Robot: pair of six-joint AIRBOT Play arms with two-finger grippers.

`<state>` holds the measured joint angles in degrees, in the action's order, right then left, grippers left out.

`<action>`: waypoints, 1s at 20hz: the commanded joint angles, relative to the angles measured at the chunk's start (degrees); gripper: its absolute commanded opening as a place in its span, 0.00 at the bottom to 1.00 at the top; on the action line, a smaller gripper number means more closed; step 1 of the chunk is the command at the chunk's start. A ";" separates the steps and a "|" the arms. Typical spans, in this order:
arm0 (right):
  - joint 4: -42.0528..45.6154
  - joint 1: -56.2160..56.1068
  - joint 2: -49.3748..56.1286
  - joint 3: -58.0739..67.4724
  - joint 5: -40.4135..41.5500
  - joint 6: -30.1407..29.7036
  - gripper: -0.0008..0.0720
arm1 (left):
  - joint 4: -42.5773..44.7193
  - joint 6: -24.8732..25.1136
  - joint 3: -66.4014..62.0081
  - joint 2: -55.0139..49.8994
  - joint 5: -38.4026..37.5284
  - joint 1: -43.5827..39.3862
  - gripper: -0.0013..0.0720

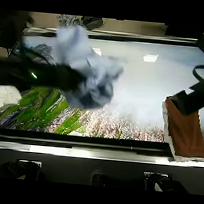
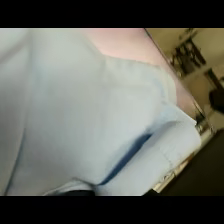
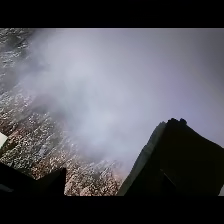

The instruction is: Fold the shirts.

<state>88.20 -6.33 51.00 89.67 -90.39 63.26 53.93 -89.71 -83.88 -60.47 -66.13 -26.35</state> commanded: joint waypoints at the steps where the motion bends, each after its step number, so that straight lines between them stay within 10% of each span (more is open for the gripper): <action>1: 0.98 0.02 -2.73 -0.04 -8.35 0.87 0.92 | 2.84 0.81 11.87 -1.57 -1.84 -8.48 0.07; 5: 0.83 0.02 1.29 -0.04 -7.08 0.85 0.92 | 3.04 2.75 23.47 -9.73 0.74 -8.83 0.07; 6: 0.79 0.02 3.15 -0.04 -6.01 0.85 0.92 | 2.97 2.73 23.54 -12.20 0.70 -8.04 0.24; 7: 0.52 0.02 5.07 -0.04 -4.96 0.83 0.92 | 2.60 2.71 22.47 -13.94 -0.52 -6.82 0.75; 8: 0.24 0.02 7.34 -0.04 -3.82 0.83 0.92 | 2.84 2.82 20.35 -14.78 -2.49 -4.90 0.99; 14: -11.69 0.00 20.31 -2.51 -2.12 -1.73 0.85 | 12.17 2.80 10.60 -10.62 -11.82 12.55 0.99; 20: -25.51 0.00 22.47 -23.96 2.01 -9.49 0.89 | 5.33 9.07 32.96 -5.57 -14.38 14.82 0.99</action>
<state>70.63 -6.33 72.31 74.78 -90.50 57.78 63.68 -84.12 -60.95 -68.58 -80.20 -12.29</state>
